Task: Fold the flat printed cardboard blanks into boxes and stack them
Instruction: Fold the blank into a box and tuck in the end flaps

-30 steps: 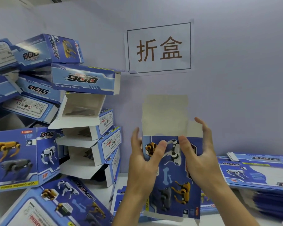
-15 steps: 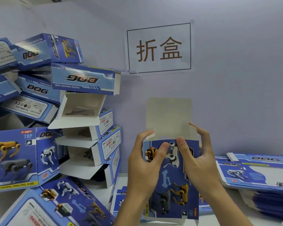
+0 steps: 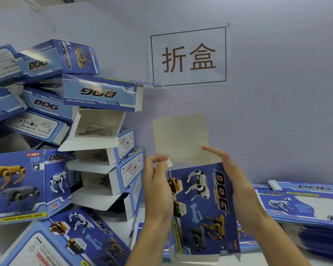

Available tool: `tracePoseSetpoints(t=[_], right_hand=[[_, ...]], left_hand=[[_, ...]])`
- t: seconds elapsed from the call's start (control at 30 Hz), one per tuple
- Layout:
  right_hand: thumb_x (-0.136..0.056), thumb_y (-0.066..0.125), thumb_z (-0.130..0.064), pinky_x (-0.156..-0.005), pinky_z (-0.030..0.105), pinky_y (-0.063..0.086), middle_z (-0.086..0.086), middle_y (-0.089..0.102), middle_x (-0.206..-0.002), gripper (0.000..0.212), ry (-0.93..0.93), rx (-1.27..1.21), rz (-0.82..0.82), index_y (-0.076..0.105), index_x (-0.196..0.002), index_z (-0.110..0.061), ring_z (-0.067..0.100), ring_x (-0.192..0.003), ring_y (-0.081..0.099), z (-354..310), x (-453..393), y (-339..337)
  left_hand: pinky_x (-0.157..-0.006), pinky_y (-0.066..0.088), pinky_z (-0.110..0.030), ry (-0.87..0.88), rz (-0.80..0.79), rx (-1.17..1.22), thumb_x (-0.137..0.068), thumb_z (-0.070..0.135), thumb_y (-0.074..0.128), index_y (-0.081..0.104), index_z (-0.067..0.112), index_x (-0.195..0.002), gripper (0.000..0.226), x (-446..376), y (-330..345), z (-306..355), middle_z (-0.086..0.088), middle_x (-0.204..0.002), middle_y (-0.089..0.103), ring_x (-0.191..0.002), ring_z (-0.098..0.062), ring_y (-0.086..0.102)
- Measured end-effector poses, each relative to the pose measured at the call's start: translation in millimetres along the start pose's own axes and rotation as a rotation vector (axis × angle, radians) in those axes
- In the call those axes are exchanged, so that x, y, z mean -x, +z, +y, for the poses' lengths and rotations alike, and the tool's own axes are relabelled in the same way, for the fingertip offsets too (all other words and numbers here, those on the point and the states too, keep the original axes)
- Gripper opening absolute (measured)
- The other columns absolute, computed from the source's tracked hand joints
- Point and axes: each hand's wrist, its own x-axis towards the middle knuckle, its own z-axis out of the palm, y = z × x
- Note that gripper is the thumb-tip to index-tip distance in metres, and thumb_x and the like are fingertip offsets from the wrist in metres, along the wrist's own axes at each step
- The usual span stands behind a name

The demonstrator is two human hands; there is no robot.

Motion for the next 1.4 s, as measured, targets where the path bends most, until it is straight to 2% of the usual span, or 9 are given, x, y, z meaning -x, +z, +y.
tracePoseSetpoints(t=[0.27,0.43,0.5,0.63,0.83,1.1,1.2,1.3,1.4], right_hand=[[-0.089,0.045,-0.037,-0.05,0.037,0.05,0.019,0.061,-0.074,0.021,0.064,-0.09,0.09,0.058,-0.106,-0.041,0.031,-0.06,0.059,-7.8,-3.6,2.1],[-0.077,0.05,-0.035,-0.044,0.032,0.05,0.009,0.06,-0.064,0.038,0.114,-0.219,0.129,0.054,-0.111,-0.052,0.02,-0.051,0.06,-6.4,-5.8,-6.2],[-0.075,0.05,-0.037,-0.047,0.033,0.051,0.009,0.062,-0.066,0.043,0.147,-0.238,0.076,0.058,-0.115,-0.054,0.019,-0.053,0.061,-7.2,-5.7,-7.6],[-0.075,0.047,-0.031,-0.052,0.034,0.051,0.007,0.074,-0.09,0.046,0.15,-0.212,-0.008,0.062,-0.116,-0.046,0.022,-0.06,0.061,-7.6,-6.6,-5.9],[-0.075,0.045,-0.03,-0.056,0.038,0.05,0.005,0.073,-0.083,0.046,0.132,-0.188,0.038,0.062,-0.111,-0.053,0.022,-0.06,0.06,-10.0,-6.4,-3.2],[-0.1,0.041,-0.023,-0.054,0.03,0.057,0.001,0.076,-0.093,0.033,0.146,-0.257,0.039,0.06,-0.117,-0.045,0.018,-0.068,0.072,-8.3,-4.2,0.1],[-0.099,0.048,-0.026,-0.069,0.043,0.06,0.0,0.075,-0.1,0.031,0.124,-0.206,0.087,0.061,-0.114,-0.049,0.022,-0.084,0.074,-9.4,-5.3,2.8],[-0.095,0.057,-0.021,-0.086,0.061,0.054,0.007,0.072,-0.098,0.036,0.101,-0.144,0.181,0.058,-0.118,-0.049,0.031,-0.091,0.068,-10.6,-5.8,4.3],[-0.097,0.054,-0.016,-0.093,0.063,0.05,-0.003,0.073,-0.096,0.046,0.058,-0.104,0.24,0.052,-0.126,-0.052,0.023,-0.095,0.068,-13.0,-5.0,4.4]], left_hand=[[-0.039,0.036,-0.013,0.021,0.013,-0.021,-0.099,0.006,0.036,0.048,0.024,-0.101,0.021,7.5,3.8,9.6,0.02,-0.061,0.05,-0.046,-0.003,0.039],[-0.045,0.045,-0.017,-0.029,-0.002,0.042,-0.1,0.012,0.039,0.047,0.037,-0.119,0.033,9.4,9.0,14.5,0.003,-0.089,0.052,-0.065,-0.016,0.049],[-0.052,0.048,-0.018,-0.044,-0.031,0.032,-0.101,0.013,0.039,0.048,0.041,-0.127,0.039,6.6,7.8,13.7,0.018,-0.087,0.059,-0.075,-0.013,0.056],[-0.052,0.041,0.001,-0.008,-0.097,-0.033,-0.102,0.011,0.035,0.052,0.047,-0.113,0.041,5.5,4.3,10.4,0.049,-0.077,0.058,-0.069,0.027,0.054],[-0.041,0.037,0.001,0.047,-0.118,-0.033,-0.104,0.011,0.032,0.049,0.048,-0.122,0.044,8.5,5.5,12.0,0.046,-0.065,0.055,-0.052,0.023,0.051],[-0.054,0.044,-0.001,0.013,-0.067,0.051,-0.103,0.029,0.045,0.054,0.048,-0.128,0.032,4.5,5.1,9.0,0.031,-0.106,0.063,-0.09,0.015,0.061],[-0.069,0.049,-0.013,0.039,-0.066,0.034,-0.101,0.016,0.046,0.055,0.048,-0.124,0.04,2.4,2.8,8.7,0.029,-0.091,0.068,-0.092,0.006,0.064],[-0.061,0.053,-0.011,0.059,-0.116,0.039,-0.098,0.003,0.042,0.059,0.041,-0.121,0.048,4.0,2.4,9.1,0.033,-0.086,0.069,-0.081,0.013,0.066],[-0.068,0.06,-0.023,0.066,-0.14,0.049,-0.088,0.018,0.048,0.066,0.05,-0.107,0.041,6.2,5.2,9.6,0.019,-0.098,0.073,-0.091,-0.005,0.07]])
